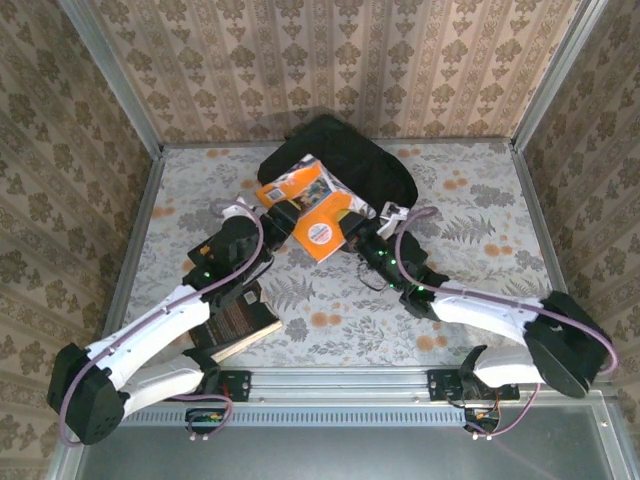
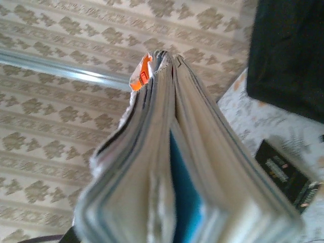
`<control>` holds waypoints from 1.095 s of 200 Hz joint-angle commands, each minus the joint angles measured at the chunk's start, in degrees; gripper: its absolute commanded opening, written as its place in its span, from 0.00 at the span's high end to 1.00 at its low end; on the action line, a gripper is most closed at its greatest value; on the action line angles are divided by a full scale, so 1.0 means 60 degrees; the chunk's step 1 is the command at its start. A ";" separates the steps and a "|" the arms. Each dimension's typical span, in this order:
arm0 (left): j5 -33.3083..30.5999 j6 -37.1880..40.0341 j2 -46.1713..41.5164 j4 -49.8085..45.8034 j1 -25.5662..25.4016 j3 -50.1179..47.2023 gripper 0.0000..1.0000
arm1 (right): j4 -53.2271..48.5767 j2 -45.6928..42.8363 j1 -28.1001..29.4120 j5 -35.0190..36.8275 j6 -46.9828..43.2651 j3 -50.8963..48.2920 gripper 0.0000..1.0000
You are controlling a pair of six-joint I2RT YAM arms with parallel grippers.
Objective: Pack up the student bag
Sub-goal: Pass the book, then open the student bag at the top-center of the table.
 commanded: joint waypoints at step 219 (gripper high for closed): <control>-0.0780 1.1800 1.2580 -1.1792 -0.2006 1.5879 0.06 | -1.0507 -0.6920 -0.5455 0.2434 -0.4015 0.0354 1.00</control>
